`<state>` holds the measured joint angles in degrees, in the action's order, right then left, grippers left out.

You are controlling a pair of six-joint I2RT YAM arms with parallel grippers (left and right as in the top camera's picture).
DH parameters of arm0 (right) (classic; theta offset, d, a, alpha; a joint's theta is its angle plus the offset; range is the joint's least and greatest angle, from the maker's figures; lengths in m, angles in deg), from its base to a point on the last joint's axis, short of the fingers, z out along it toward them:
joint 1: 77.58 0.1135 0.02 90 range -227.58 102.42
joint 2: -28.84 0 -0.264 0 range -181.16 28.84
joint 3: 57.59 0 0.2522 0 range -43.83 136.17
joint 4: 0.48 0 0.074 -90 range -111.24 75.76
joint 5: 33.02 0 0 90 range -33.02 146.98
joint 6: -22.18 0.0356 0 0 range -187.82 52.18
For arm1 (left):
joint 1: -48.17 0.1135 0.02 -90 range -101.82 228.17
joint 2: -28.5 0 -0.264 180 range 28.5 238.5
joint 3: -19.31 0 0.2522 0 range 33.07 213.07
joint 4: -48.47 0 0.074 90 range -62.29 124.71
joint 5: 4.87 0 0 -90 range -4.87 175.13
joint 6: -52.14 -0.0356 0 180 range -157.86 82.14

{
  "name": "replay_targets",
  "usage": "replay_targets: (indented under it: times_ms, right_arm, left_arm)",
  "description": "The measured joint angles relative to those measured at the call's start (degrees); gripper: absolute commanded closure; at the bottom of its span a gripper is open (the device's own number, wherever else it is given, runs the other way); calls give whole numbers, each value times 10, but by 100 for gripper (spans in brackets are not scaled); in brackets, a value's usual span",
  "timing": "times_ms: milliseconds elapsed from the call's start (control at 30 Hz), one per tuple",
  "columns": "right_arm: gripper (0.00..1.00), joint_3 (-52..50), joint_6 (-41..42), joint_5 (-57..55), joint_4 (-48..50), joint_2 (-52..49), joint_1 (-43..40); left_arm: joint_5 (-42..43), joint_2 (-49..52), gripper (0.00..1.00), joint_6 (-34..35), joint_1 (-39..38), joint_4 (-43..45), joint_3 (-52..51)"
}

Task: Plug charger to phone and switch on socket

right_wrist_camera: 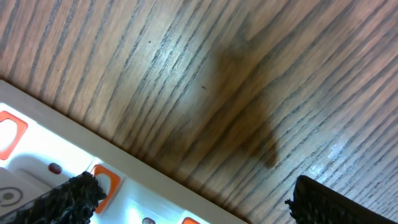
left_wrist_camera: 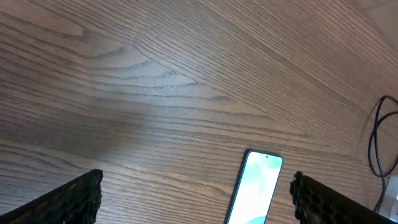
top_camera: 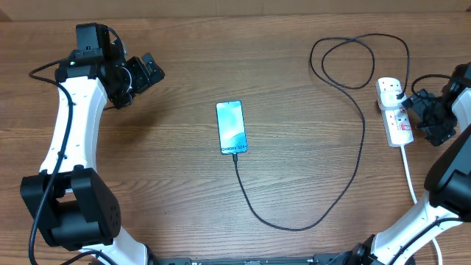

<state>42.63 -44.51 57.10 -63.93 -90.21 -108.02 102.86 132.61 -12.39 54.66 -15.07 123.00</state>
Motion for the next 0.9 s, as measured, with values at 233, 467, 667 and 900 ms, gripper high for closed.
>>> replay_targets:
  times_ms: [233, 467, 667, 900]
  right_arm:
    - [0, 0, -2, 24, -18, 1, -1]
    - [0, 0, -3, 30, -24, 1, -2]
    - [0, 0, -4, 27, -24, 1, -2]
    - [0, 25, -12, 19, -110, 0, -2]
  left_arm:
    - [0, 0, 0, 0, 0, 0, 0]
    - [0, 0, 0, 0, 0, 0, 0]
    - [0, 0, 0, 0, 0, 0, 0]
    - [0, 0, 1, 0, 0, 0, 0]
